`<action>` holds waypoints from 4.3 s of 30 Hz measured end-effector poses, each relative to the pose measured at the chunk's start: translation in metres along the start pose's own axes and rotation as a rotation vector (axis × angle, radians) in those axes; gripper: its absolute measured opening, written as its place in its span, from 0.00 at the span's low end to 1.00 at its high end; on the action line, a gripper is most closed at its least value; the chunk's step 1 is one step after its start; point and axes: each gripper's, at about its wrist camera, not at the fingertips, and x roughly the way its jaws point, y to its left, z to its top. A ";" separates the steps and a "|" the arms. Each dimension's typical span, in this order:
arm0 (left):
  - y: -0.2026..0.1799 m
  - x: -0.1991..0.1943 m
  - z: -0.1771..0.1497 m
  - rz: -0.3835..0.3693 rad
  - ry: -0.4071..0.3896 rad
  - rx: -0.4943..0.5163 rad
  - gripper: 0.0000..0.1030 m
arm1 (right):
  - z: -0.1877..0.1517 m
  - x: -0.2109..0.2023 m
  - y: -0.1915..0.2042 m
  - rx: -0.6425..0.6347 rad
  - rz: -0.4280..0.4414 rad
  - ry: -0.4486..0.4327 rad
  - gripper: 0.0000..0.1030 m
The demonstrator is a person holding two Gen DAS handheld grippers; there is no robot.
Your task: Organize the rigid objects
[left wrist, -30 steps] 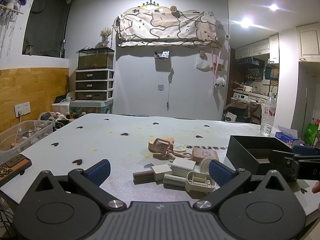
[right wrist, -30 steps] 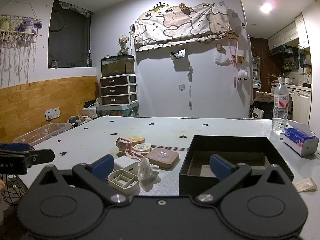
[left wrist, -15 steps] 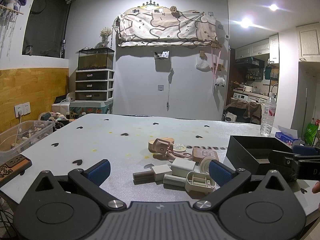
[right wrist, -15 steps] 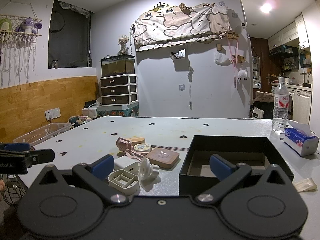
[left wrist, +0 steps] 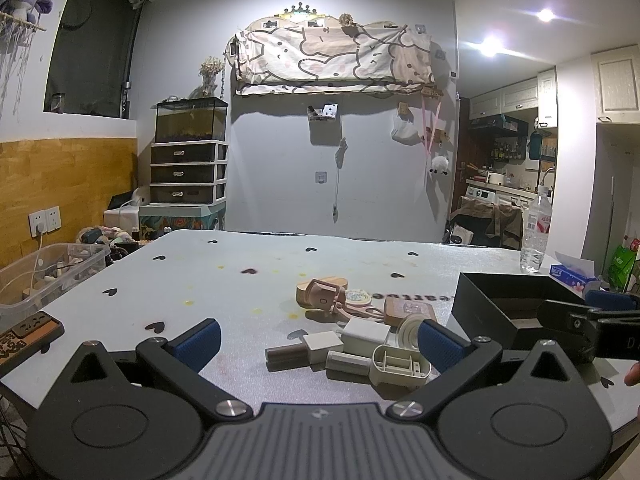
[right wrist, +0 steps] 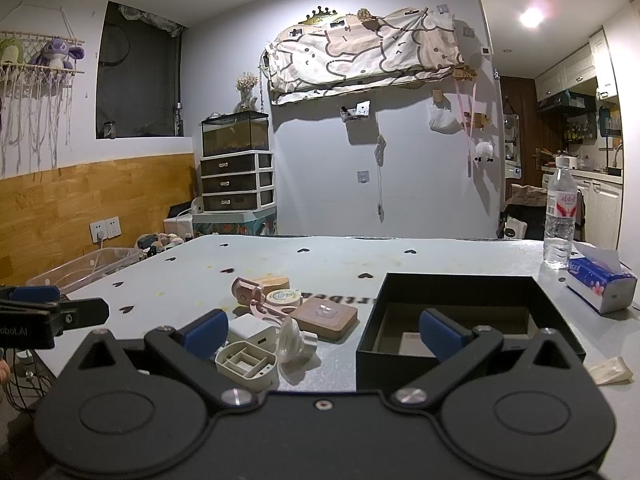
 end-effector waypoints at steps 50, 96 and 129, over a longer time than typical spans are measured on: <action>-0.050 0.126 -0.026 -0.162 0.300 -0.044 0.97 | -0.008 0.052 -0.194 0.292 -0.308 0.221 0.68; -0.071 0.133 0.034 -0.413 0.254 -0.286 0.64 | 0.019 0.112 -0.216 0.213 -0.221 0.459 0.06; -0.294 0.289 0.046 -0.994 0.555 0.653 0.68 | 0.020 0.112 -0.227 0.293 -0.189 0.476 0.08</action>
